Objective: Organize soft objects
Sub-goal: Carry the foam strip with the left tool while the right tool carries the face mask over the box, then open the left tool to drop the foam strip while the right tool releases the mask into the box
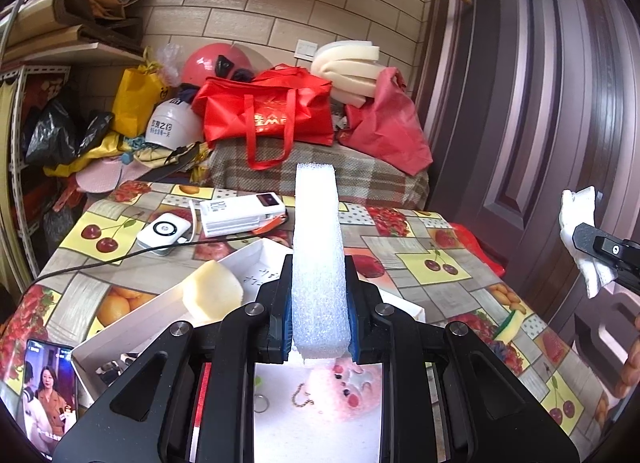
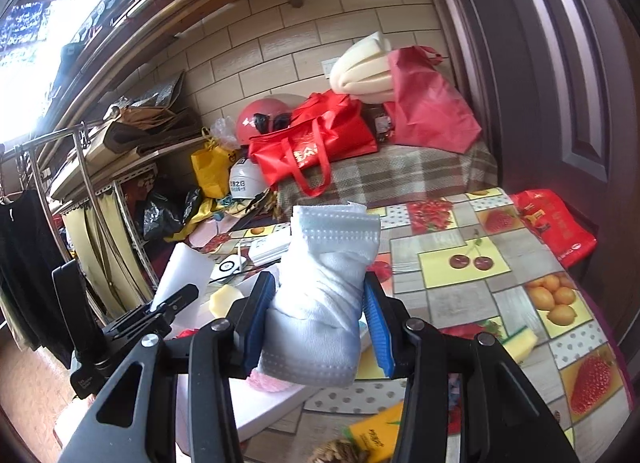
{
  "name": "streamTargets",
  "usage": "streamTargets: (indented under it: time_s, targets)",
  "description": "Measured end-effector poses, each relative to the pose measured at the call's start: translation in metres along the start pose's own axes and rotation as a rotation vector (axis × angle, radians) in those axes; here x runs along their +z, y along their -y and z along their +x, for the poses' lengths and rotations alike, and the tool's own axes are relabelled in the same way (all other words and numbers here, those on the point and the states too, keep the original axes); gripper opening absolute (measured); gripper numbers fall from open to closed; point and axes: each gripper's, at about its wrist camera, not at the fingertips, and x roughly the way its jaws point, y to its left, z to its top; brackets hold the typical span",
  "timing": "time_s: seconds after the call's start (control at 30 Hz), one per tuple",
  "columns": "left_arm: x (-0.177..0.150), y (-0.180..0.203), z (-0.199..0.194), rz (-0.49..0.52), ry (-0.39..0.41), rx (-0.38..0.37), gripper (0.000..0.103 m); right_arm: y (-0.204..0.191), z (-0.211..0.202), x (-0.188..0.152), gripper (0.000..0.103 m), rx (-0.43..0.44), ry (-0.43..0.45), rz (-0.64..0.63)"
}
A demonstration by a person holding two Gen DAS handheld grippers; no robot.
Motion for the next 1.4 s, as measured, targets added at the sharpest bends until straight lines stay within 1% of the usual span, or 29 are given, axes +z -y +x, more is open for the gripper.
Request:
streamTargets:
  time_s: [0.27, 0.47, 0.6, 0.73, 1.1, 1.27, 1.4]
  targets:
    - [0.001, -0.017, 0.001, -0.048, -0.001, 0.017, 0.019, -0.018, 0.021, 0.001, 0.044, 0.032, -0.034, -0.015]
    - [0.002, -0.026, 0.002, -0.073, -0.005, 0.02, 0.019, -0.031, 0.039, -0.004, 0.044, 0.007, -0.055, -0.068]
    - [0.001, -0.034, 0.004, -0.095, -0.011, 0.028, 0.019, -0.03, 0.052, -0.007, 0.044, 0.004, -0.087, -0.058]
    - [0.0, -0.042, 0.006, -0.119, -0.019, 0.032, 0.019, -0.032, 0.062, -0.011, 0.044, -0.003, -0.102, -0.052]
    - [-0.002, -0.043, 0.013, -0.124, -0.041, 0.043, 0.019, -0.043, 0.094, -0.025, 0.044, 0.002, -0.171, -0.05]
    - [-0.008, -0.046, 0.022, -0.135, -0.07, 0.058, 0.02, -0.049, 0.114, -0.034, 0.044, -0.007, -0.207, -0.062]
    - [-0.012, -0.044, 0.027, -0.122, -0.087, 0.058, 0.02, -0.054, 0.132, -0.043, 0.045, -0.017, -0.241, -0.063]
